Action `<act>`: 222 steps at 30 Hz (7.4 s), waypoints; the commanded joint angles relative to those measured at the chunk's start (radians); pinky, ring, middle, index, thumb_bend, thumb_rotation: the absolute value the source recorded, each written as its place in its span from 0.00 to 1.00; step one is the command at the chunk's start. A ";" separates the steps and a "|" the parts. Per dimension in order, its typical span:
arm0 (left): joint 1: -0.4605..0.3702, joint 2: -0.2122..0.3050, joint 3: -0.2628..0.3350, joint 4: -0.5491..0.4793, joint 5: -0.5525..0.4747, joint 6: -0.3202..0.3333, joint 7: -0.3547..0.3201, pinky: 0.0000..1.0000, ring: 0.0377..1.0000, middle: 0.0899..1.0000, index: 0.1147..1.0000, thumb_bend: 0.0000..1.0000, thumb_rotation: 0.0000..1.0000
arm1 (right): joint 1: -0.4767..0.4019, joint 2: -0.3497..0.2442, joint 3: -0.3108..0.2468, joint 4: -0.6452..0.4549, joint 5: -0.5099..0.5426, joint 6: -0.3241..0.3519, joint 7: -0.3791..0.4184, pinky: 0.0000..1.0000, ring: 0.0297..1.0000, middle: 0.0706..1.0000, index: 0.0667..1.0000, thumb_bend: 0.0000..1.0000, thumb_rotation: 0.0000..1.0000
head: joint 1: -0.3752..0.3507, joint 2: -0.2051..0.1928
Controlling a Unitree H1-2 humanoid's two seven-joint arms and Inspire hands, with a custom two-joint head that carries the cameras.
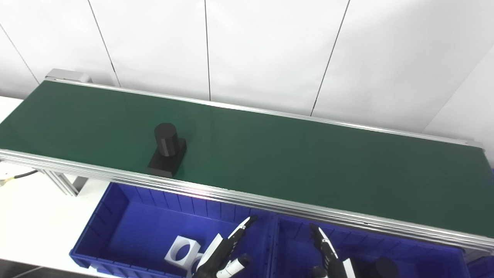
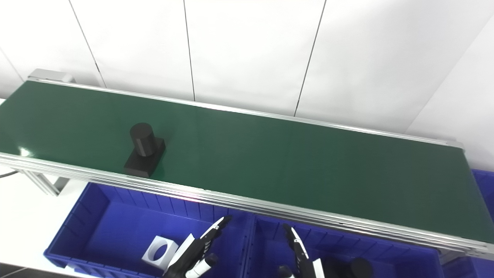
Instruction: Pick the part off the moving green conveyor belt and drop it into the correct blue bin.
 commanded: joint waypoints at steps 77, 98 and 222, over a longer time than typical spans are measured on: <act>-0.187 -0.027 -0.095 0.256 -0.018 -0.035 0.124 0.91 0.95 0.95 0.90 1.00 0.96 | -0.683 0.159 -0.258 0.338 -0.032 -0.048 0.183 0.61 0.74 0.86 0.84 1.00 0.14 | -0.036 0.006; -0.149 -0.006 -0.093 0.182 -0.026 -0.035 0.107 0.87 0.94 0.94 0.89 1.00 0.97 | -0.732 0.163 -0.219 0.484 -0.074 -0.049 0.126 0.63 0.74 0.76 0.73 1.00 0.16 | -0.024 0.012; 0.032 0.010 0.242 -0.318 -0.208 -0.035 -0.377 1.00 1.00 1.00 1.00 0.86 1.00 | -0.211 -0.107 -0.351 -0.550 -0.346 0.481 0.314 0.23 0.27 0.37 0.48 0.52 0.00 | -0.689 0.314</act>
